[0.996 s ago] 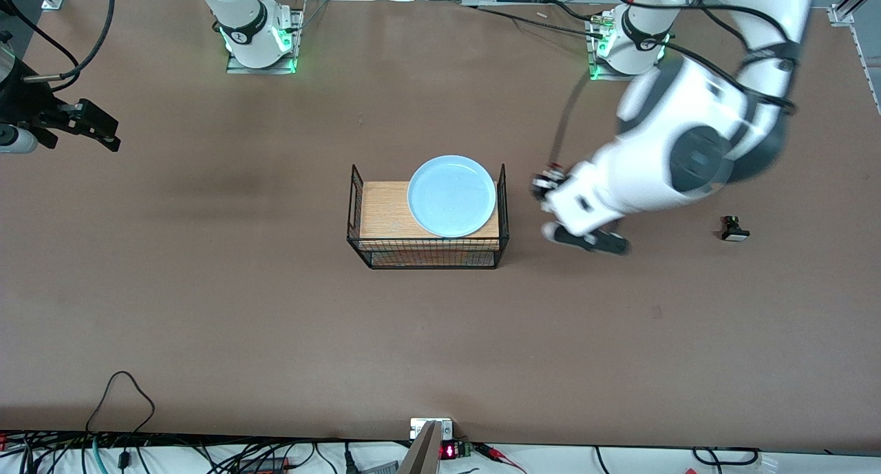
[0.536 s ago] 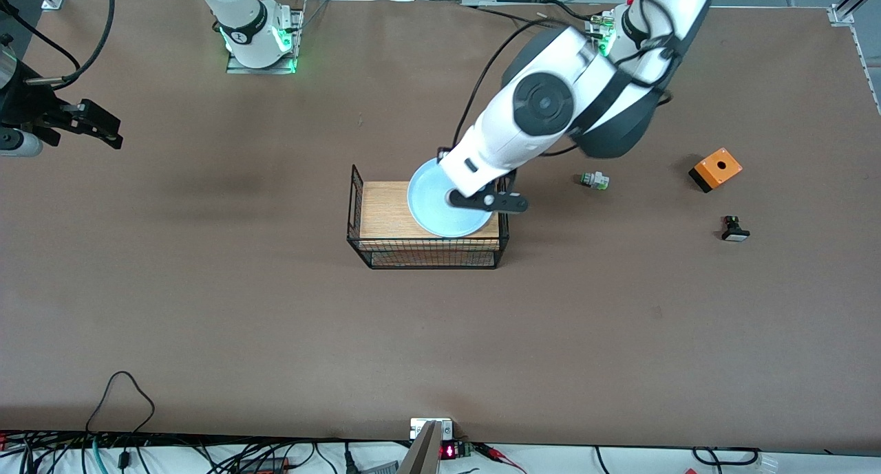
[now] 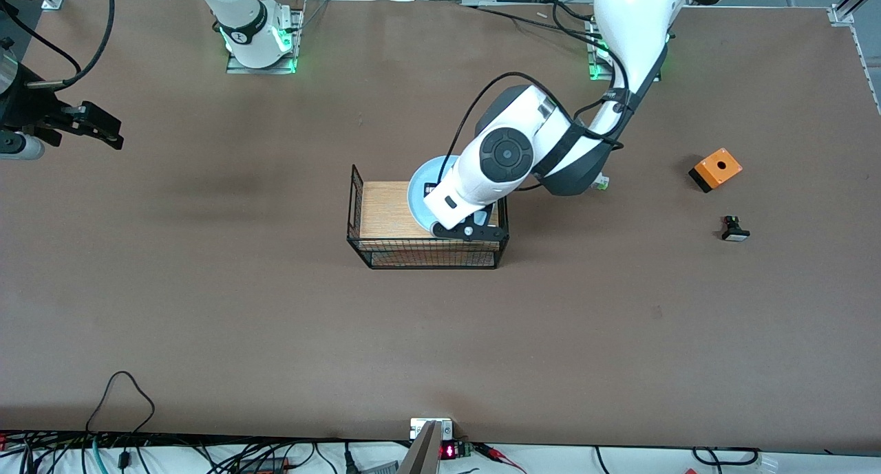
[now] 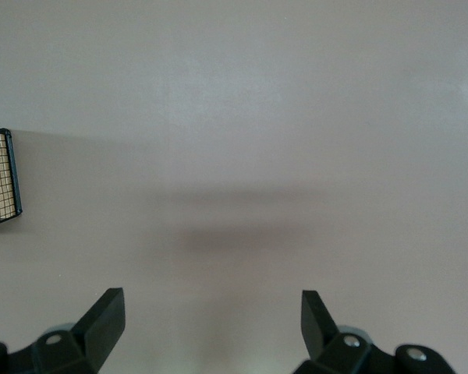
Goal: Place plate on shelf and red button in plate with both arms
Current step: 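Lower the button onto the plate and open the left gripper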
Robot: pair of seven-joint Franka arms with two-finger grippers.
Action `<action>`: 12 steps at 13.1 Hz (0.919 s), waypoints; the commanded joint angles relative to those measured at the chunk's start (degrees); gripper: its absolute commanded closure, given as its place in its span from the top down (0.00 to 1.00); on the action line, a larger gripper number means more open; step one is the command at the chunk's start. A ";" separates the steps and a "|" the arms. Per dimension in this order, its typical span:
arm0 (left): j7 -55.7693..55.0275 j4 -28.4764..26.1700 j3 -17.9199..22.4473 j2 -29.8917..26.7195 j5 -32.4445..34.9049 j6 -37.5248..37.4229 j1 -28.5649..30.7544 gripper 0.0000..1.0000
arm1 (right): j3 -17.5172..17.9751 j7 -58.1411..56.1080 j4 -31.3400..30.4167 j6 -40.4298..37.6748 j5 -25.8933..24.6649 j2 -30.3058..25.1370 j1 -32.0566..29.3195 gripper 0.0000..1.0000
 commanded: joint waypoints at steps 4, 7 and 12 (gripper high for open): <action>-0.65 2.04 0.89 0.85 2.12 -0.42 -0.90 1.00 | 0.90 0.75 1.53 -1.22 0.75 0.51 -0.64 1.00; -0.74 2.30 0.80 0.24 2.65 -0.69 -0.81 1.00 | 0.90 0.66 2.05 -1.30 0.75 0.51 -0.73 1.00; -1.00 2.82 0.88 -7.74 2.65 -11.98 0.85 1.00 | 0.90 0.66 2.14 -1.39 0.75 0.60 -0.73 1.00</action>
